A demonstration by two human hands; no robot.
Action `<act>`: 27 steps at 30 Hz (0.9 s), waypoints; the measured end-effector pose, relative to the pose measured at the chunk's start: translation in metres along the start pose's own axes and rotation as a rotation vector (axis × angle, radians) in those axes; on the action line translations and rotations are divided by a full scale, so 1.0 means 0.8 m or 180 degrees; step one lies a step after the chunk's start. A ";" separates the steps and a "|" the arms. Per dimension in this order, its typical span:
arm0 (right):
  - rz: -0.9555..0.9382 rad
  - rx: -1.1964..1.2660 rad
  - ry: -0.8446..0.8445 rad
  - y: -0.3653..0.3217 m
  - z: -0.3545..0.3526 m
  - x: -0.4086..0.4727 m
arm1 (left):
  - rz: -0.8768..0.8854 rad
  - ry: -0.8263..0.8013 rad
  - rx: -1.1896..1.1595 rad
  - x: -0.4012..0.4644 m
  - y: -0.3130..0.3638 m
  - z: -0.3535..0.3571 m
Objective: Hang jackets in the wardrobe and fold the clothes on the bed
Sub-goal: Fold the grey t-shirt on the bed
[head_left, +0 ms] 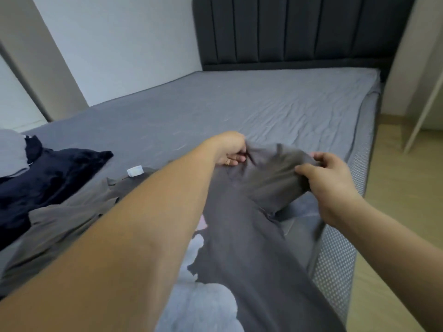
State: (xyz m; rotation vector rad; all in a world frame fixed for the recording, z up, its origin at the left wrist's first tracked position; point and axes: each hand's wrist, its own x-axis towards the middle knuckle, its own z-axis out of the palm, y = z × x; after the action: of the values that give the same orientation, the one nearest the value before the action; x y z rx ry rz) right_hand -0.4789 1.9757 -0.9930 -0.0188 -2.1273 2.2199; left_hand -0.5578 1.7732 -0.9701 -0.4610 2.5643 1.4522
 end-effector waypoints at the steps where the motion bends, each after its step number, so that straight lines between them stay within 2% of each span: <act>1: -0.0268 -0.0150 -0.0107 -0.009 0.007 -0.013 | 0.0030 -0.0006 -0.0463 -0.010 -0.003 -0.014; 2: -0.0502 -0.0276 -0.0362 -0.017 0.016 -0.027 | 0.0080 0.0007 -0.0847 -0.020 -0.011 -0.031; 4: -0.0710 -0.0428 -0.1201 -0.022 0.036 -0.059 | 0.0029 0.0179 -0.1402 -0.043 -0.043 -0.069; 5: -0.0779 -0.0621 -0.1554 -0.019 0.044 -0.075 | -0.0107 0.0346 -0.1528 -0.055 -0.065 -0.088; 7: -0.1247 -0.1549 -0.1791 -0.004 0.057 -0.090 | -0.0463 0.0920 -0.1401 -0.086 -0.117 -0.122; 9: -0.1666 -0.2687 -0.1899 0.016 0.067 -0.095 | -0.0660 0.1612 -0.0742 -0.123 -0.165 -0.138; 11: -0.1520 -0.3618 -0.2088 0.037 0.079 -0.102 | -0.0497 0.1959 0.0645 -0.164 -0.201 -0.136; 14: -0.0999 -0.4470 -0.2321 0.063 0.104 -0.114 | -0.0126 0.1493 0.2478 -0.236 -0.235 -0.112; 16: -0.0871 -0.4512 -0.2254 0.064 0.123 -0.117 | -0.0177 0.1256 0.2970 -0.266 -0.251 -0.106; 17: -0.0899 -0.4441 -0.2231 0.064 0.137 -0.114 | -0.0351 0.1107 0.2824 -0.269 -0.260 -0.107; 18: -0.0966 -0.4381 -0.2246 0.063 0.152 -0.109 | -0.0573 0.0854 0.2343 -0.271 -0.267 -0.109; 19: -0.1046 -0.4351 -0.2294 0.063 0.169 -0.104 | -0.0706 0.0506 0.1455 -0.271 -0.268 -0.114; 21: -0.1133 -0.4348 -0.2372 0.064 0.204 -0.092 | -0.0557 0.0179 -0.0328 -0.264 -0.264 -0.133; 22: -0.1134 -0.4322 -0.2359 0.065 0.221 -0.085 | -0.0340 0.0307 -0.0479 -0.262 -0.260 -0.144; 24: -0.1197 -0.4297 -0.2278 0.070 0.249 -0.069 | -0.0183 0.1038 0.0020 -0.250 -0.254 -0.175; 25: -0.1247 -0.4300 -0.2234 0.076 0.262 -0.060 | -0.0255 0.1438 0.0330 -0.238 -0.260 -0.192; 27: -0.1352 -0.4361 -0.2105 0.095 0.284 -0.039 | -0.0506 0.1861 0.0833 -0.209 -0.284 -0.221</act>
State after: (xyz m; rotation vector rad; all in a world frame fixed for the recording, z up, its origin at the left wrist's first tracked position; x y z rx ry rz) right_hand -0.4630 1.7439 -1.0602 1.0428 -3.0549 0.2509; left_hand -0.3204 1.5436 -1.0144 -1.1590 2.9966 1.0124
